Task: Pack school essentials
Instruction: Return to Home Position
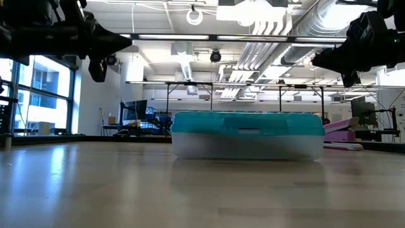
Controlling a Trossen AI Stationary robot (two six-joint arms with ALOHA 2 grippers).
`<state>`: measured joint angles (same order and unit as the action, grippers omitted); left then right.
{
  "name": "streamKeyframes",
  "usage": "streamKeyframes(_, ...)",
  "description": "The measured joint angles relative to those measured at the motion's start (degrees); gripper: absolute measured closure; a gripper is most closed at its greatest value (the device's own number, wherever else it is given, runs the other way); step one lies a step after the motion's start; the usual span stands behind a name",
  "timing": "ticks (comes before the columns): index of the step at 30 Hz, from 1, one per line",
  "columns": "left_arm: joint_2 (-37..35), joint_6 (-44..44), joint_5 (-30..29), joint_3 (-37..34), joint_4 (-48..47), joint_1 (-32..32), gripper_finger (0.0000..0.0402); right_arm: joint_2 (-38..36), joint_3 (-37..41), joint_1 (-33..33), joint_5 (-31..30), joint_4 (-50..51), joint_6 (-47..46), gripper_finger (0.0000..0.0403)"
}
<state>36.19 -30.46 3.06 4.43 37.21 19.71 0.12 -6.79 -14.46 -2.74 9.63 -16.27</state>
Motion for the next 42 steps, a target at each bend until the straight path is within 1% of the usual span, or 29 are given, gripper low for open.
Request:
streamKeyframes(3, -3.5, 0.0, 2.2, 0.0, -1.9, 2.5, 0.0401, 0.0, -0.5, 0.0, 0.0, 1.1, 0.6, 0.0401)
streamKeyframes(9, -8.9, -0.4, 8.6, 0.0, -4.7, 7.1, 0.0401, 0.0, -3.0, 0.0, -0.8, 4.5, 3.5, 0.0401)
streamKeyframes(15, -13.3, -0.9, 11.0, 0.0, -10.0, 11.0, 0.0401, 0.0, -5.1, 0.0, -2.1, 7.9, 5.2, 0.0401)
streamKeyframes(19, -16.0, -1.9, 13.1, 0.0, -12.7, 11.9, 0.0401, 0.0, -5.2, 0.0, -2.2, 8.3, 4.7, 0.0401)
streamKeyframes(23, -18.1, -0.6, 12.4, 0.0, -13.4, 11.3, 0.0401, 0.1, -4.9, 0.0, -2.2, 8.1, 4.1, 0.0401)
streamKeyframes(28, -19.4, 2.5, 11.0, 0.0, -13.5, 9.7, 0.0401, 0.1, -3.2, 0.0, -2.2, 8.7, 0.6, 0.0401)
streamKeyframes(33, -19.5, 5.0, 7.4, -1.0, -12.7, 8.2, 0.0401, 0.1, -2.7, 0.0, -2.7, 9.2, -1.5, 0.0401)
streamKeyframes(36, -19.6, 4.0, 5.4, -4.0, -9.6, 7.7, 0.0401, 0.2, -2.7, -0.1, -4.2, 10.2, -4.3, 0.0401)
streamKeyframes(42, -19.7, 4.2, 5.3, -3.6, -10.0, 7.6, 0.0401, 0.2, -2.7, 0.0, -4.2, 10.7, -9.7, 0.0401)
